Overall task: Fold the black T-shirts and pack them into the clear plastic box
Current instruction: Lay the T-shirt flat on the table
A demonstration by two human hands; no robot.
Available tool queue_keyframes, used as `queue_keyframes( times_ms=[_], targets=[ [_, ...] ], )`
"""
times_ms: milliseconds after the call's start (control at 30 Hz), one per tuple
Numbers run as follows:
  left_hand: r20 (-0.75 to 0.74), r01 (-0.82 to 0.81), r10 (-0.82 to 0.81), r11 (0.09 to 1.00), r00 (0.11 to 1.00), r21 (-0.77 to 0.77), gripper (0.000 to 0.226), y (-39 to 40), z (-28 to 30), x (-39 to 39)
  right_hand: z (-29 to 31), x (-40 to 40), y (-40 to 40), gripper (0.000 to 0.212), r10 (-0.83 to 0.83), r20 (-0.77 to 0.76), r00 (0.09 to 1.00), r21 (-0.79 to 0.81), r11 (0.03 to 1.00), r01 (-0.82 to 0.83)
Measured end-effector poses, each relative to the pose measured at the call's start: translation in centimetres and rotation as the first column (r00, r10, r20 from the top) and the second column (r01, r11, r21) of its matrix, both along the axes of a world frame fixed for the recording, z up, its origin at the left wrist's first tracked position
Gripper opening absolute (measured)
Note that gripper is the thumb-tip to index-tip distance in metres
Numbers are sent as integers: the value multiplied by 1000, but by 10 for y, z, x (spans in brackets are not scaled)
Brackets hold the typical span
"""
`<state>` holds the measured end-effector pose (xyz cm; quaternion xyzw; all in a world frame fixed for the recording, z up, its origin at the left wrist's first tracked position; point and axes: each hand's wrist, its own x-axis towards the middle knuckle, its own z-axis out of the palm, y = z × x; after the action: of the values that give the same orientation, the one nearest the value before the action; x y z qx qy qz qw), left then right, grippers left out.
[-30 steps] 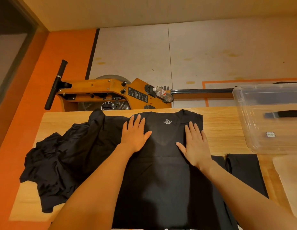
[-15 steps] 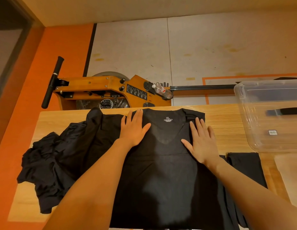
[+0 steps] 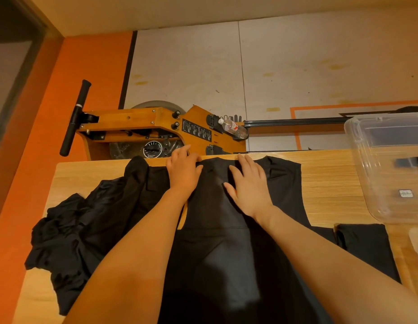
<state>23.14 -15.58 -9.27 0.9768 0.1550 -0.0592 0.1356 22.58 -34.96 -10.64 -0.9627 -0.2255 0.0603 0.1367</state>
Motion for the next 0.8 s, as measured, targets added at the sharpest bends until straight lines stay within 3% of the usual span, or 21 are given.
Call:
queue_keyframes(
  times_ms=[233,467,667,800],
  targets=[
    [104,-1,12,994,994,-106,12,5,-2,5,-2,2,-12,56,-84,-13,996,16,996,84],
    [74,-2,3,1000,997,-13,14,-1,-6,10,-8,-16,-55,51,-247,53,967,76,967,243],
    [255,112,-126,991,959,66,10,-20,-7,-18,-16,-38,-78,51,-317,22,948,33,948,317],
    [152,189,-197,980,969,65,33,-32,-17,-38,-20,-40,-83,65,-260,21,965,-71,963,261]
  ],
)
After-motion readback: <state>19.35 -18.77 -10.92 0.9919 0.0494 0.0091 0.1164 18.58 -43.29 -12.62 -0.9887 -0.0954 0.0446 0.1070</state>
